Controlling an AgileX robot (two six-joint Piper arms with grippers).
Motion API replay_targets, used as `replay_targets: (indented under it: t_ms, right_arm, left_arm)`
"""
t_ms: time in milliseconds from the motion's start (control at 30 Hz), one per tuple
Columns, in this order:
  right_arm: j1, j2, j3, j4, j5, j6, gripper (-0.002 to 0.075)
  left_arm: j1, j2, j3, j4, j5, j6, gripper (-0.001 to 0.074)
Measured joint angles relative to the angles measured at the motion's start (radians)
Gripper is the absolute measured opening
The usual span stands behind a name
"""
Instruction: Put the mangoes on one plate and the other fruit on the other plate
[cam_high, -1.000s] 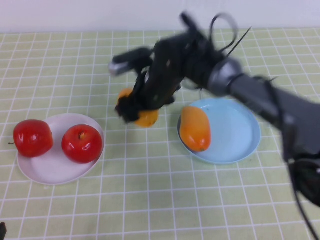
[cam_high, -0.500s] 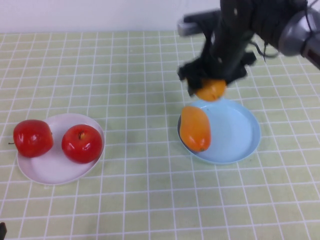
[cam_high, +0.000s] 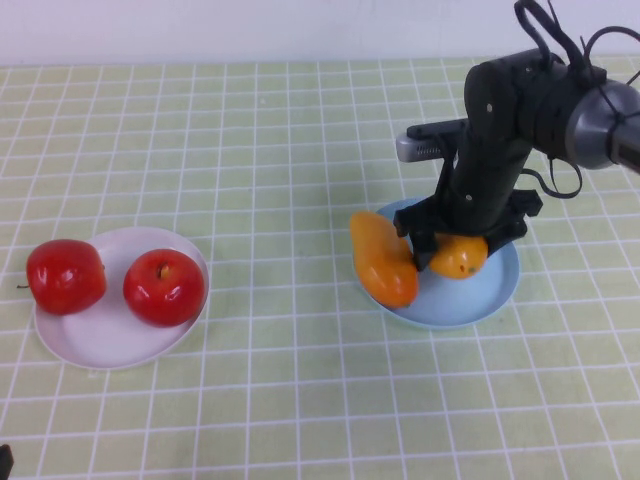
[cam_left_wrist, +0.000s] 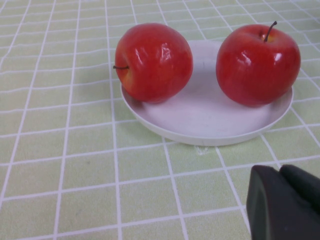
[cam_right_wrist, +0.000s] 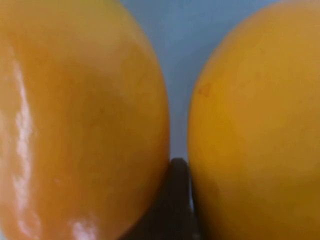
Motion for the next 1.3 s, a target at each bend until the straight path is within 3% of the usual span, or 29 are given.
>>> replay_targets:
  t_ms: [133,400,500,667,733,900,1100,1300]
  right_arm:
    - [-0.002,-0.019,0.001,0.001,0.000,0.000,0.0671]
    - [0.000,-0.183,0.017,-0.001,-0.004,0.000,0.0655]
    - [0.018,-0.292,0.097,-0.005,-0.030,0.000,0.0541]
    - [0.045,-0.548,0.349,0.004,-0.134,-0.034,0.0148]
    - [0.045,-0.629,0.432,0.002,-0.134,-0.042,0.0056]
    - [0.045,-0.829,0.602,-0.002,-0.119,-0.057,-0.0004]
    - [0.045,-1.066,0.800,0.013,-0.131,-0.076,-0.0012]
    - [0.045,-1.219,0.872,0.032,-0.110,-0.110,-0.0014]
  left_arm:
    - [0.000,0.000,0.000,0.000,0.000,0.000,0.0004]
    - [0.000,0.000,0.000,0.000,0.000,0.000,0.0004]
    - [0.000,0.000,0.000,0.000,0.000,0.000,0.0004]
    - [0.000,0.000,0.000,0.000,0.000,0.000,0.0004]
    - [0.000,0.000,0.000,0.000,0.000,0.000,0.0004]
    - [0.000,0.000,0.000,0.000,0.000,0.000,0.0004]
    - [0.000,0.000,0.000,0.000,0.000,0.000,0.0004]
    - [0.000,0.000,0.000,0.000,0.000,0.000,0.0004]
